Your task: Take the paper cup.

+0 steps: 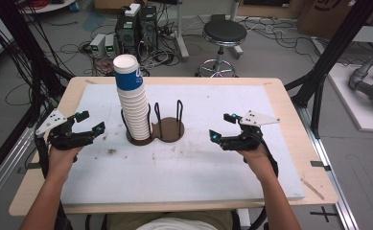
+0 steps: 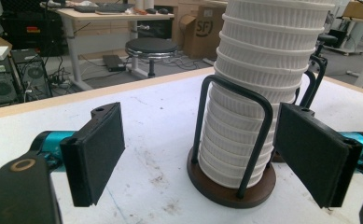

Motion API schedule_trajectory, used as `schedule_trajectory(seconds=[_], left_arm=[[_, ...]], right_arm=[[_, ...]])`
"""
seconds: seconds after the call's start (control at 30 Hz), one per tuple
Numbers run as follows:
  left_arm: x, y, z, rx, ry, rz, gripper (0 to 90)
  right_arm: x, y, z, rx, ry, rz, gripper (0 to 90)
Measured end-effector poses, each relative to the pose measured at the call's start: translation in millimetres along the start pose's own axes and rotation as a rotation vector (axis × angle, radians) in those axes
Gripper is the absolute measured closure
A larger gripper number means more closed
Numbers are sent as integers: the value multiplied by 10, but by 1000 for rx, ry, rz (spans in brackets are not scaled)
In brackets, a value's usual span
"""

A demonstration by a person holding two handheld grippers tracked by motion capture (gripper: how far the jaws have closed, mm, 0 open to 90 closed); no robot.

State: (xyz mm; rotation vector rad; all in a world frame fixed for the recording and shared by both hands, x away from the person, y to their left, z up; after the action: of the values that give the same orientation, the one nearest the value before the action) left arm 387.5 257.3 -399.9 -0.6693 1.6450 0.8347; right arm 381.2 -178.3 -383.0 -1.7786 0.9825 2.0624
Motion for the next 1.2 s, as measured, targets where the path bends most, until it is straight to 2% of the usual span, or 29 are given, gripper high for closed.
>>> schedule_trajectory(seconds=[0.13, 0.2, 0.37, 0.4, 0.57, 0.7, 0.73, 0.83, 0.93, 0.97, 1.0, 1.03, 1.2], left_arm=[[-1, -2, -2, 1, -2, 2, 164], [1, -2, 0, 0, -1, 2, 164], [-1, 4, 6, 0, -2, 2, 164], [0, 4, 7, 0, -2, 3, 164], [2, 0, 5, 3, -2, 1, 164], [9, -10, -2, 6, 0, 6, 164], [9, -13, -4, 7, 1, 5, 164], [11, -15, -5, 8, 0, 7, 164], [15, -16, -4, 10, -1, 11, 164], [16, -16, -6, 10, -1, 11, 164], [17, -18, -7, 12, -1, 11, 164], [18, -18, -6, 11, -3, 13, 164], [26, -19, -7, 15, 2, 14, 164]], right_arm=[[-113, -92, 39, -20, 5, -8, 144], [-242, -192, 74, -36, 11, 6, 144], [-387, -346, 114, -71, 21, 21, 144], [-444, -422, 135, -93, 23, 17, 144], [-544, -547, 170, -119, 28, -4, 144], [-674, -668, 260, -146, 44, -18, 144], [-750, -747, 303, -158, 65, -22, 144], [-819, -836, 347, -171, 80, -18, 144], [-922, -1032, 437, -202, 100, -5, 144], [-922, -1032, 437, -202, 100, -5, 144], [-963, -1121, 474, -214, 108, -2, 144], [-963, -1121, 474, -214, 108, -2, 144], [-1071, -1352, 563, -246, 117, 4, 145]])
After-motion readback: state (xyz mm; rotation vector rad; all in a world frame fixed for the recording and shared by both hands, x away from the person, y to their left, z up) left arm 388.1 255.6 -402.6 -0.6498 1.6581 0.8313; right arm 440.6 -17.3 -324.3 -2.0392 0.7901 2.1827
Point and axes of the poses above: each handheld gripper's, and its own axes: y roughly backward along the jaws, x roughly out of its underside, z roughly to its left, the point moved 7 cm from there along -y, roughly forward along the jaws, and after that the axes turned 2 degrees about y, right-handed, at the moved point
